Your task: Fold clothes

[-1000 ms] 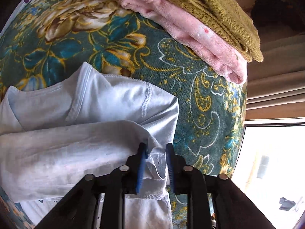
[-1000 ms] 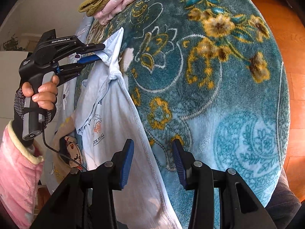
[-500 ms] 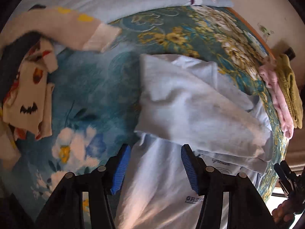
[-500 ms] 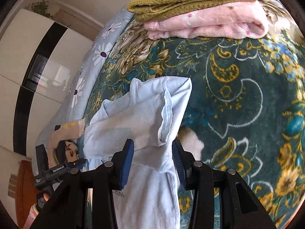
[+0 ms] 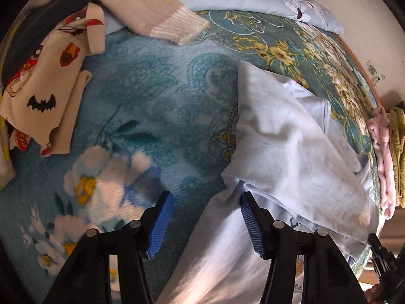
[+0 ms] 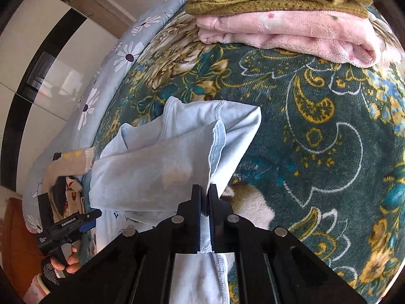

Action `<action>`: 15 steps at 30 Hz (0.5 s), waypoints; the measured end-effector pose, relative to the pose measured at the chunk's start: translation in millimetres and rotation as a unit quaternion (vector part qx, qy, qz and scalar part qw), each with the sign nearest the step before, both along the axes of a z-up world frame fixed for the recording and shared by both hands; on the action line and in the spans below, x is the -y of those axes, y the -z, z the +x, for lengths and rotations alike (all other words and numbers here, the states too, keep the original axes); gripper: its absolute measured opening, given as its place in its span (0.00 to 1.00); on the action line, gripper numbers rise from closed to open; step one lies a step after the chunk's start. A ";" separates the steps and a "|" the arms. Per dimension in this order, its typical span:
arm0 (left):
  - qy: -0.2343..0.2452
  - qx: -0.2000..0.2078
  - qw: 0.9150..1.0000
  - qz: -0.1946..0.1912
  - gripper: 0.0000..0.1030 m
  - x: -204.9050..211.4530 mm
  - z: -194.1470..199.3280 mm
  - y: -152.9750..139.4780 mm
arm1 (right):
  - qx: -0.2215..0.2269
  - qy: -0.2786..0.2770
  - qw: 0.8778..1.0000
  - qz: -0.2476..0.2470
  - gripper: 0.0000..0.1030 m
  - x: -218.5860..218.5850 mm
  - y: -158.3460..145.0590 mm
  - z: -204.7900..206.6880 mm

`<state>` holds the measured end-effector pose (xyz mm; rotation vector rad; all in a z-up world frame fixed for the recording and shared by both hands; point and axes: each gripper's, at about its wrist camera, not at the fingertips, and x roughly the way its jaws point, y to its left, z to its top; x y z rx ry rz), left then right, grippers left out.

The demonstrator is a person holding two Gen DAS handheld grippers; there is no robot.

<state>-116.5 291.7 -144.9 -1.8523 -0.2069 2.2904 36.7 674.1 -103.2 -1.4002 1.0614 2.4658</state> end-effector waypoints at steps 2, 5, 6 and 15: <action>-0.006 -0.001 1.000 -0.001 0.58 0.3 -5.0 1.2 | 0.000 0.002 1.000 -0.006 0.05 2.7 -1.4 3.8; -0.004 0.001 1.000 -0.011 0.58 -2.6 -11.0 3.5 | 0.007 0.009 1.000 -0.013 0.05 3.6 1.0 7.5; -0.003 0.001 1.000 -0.015 0.58 -3.8 -12.8 4.0 | 0.012 0.014 1.000 -0.015 0.05 2.8 3.6 7.9; 0.013 0.004 0.999 -0.035 0.58 -11.9 -17.7 4.3 | 0.022 0.008 1.000 0.012 0.06 6.4 -3.4 2.2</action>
